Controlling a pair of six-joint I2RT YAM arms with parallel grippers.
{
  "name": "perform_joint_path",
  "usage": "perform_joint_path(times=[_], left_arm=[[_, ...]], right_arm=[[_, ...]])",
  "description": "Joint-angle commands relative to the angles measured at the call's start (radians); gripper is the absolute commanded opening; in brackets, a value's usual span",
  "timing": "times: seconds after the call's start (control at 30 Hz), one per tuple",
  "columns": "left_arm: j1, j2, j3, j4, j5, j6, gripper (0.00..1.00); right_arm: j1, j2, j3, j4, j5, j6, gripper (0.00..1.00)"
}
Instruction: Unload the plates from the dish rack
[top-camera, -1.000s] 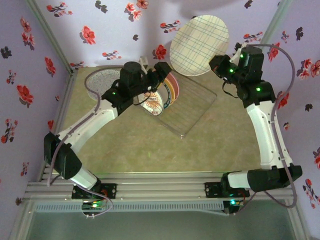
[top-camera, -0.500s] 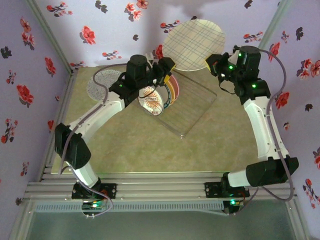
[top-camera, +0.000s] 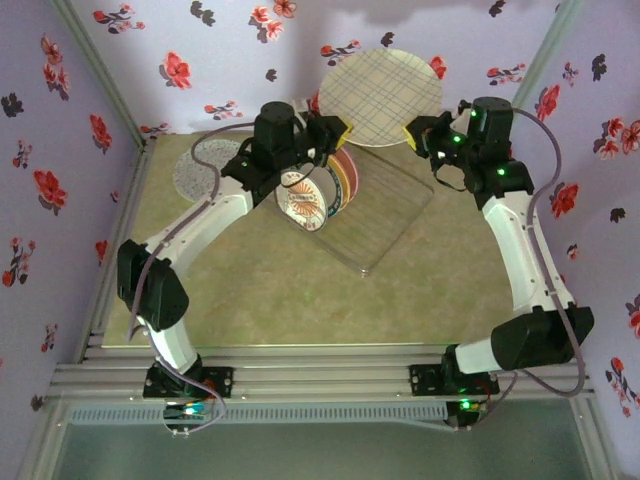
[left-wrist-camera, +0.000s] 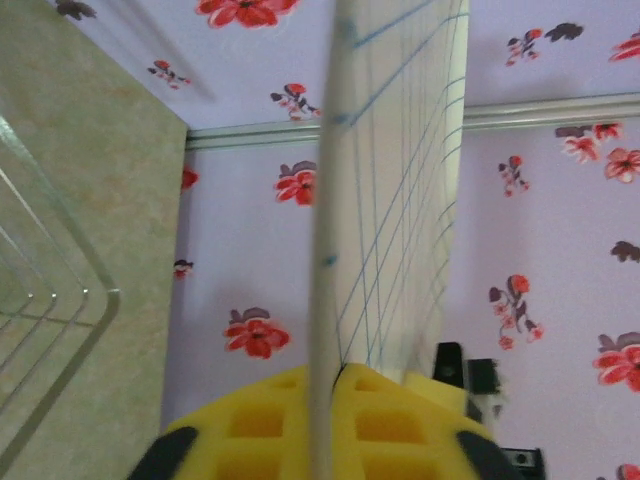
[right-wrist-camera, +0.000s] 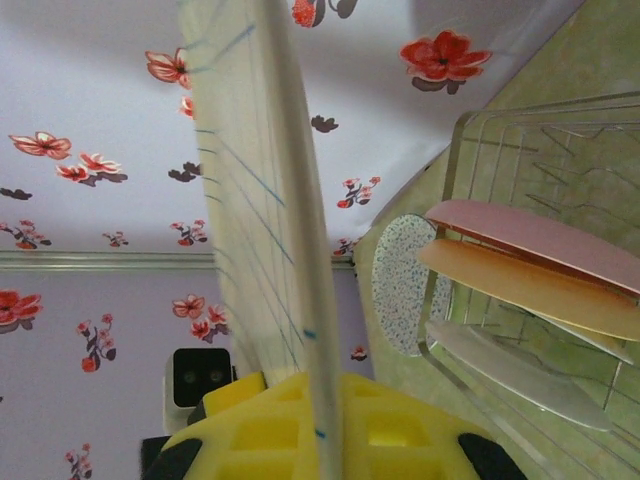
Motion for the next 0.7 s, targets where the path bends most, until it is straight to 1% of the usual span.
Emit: perform_joint_path(times=[0.0,0.07,0.1,0.2,0.23,0.33,0.43,0.5,0.6,0.67], left_arm=[[0.009,0.018,0.019,-0.011,0.022,0.049,0.00],[0.013,0.018,0.017,0.009,0.037,0.047,0.00],[0.018,0.016,0.013,0.028,0.043,0.047,0.00],[0.038,0.002,0.008,0.060,0.055,0.055,0.00],[0.048,-0.005,0.009,0.066,0.057,0.064,0.00],[0.081,-0.030,0.005,0.070,0.070,0.076,0.00],[0.122,-0.059,-0.012,0.083,0.088,0.075,0.00],[0.154,-0.083,-0.036,0.089,0.096,0.069,0.00],[0.224,-0.130,-0.099,0.110,0.099,0.058,0.00],[0.271,-0.161,-0.151,0.133,0.101,0.046,0.00]], right_arm=[[0.003,-0.007,0.012,0.112,-0.034,-0.016,0.00],[0.003,-0.006,0.021,0.111,-0.039,-0.037,0.00],[0.004,-0.006,0.029,0.099,-0.038,-0.055,0.03],[0.012,-0.013,0.061,0.038,-0.013,-0.150,0.34],[0.019,-0.022,0.068,0.010,0.010,-0.192,0.42],[0.044,-0.070,0.056,-0.014,0.089,-0.309,0.56],[0.081,-0.125,0.029,-0.017,0.184,-0.427,0.65],[0.118,-0.159,0.014,-0.011,0.242,-0.515,0.68],[0.205,-0.206,-0.009,0.009,0.335,-0.694,0.72],[0.268,-0.231,-0.030,0.035,0.378,-0.794,0.73]])
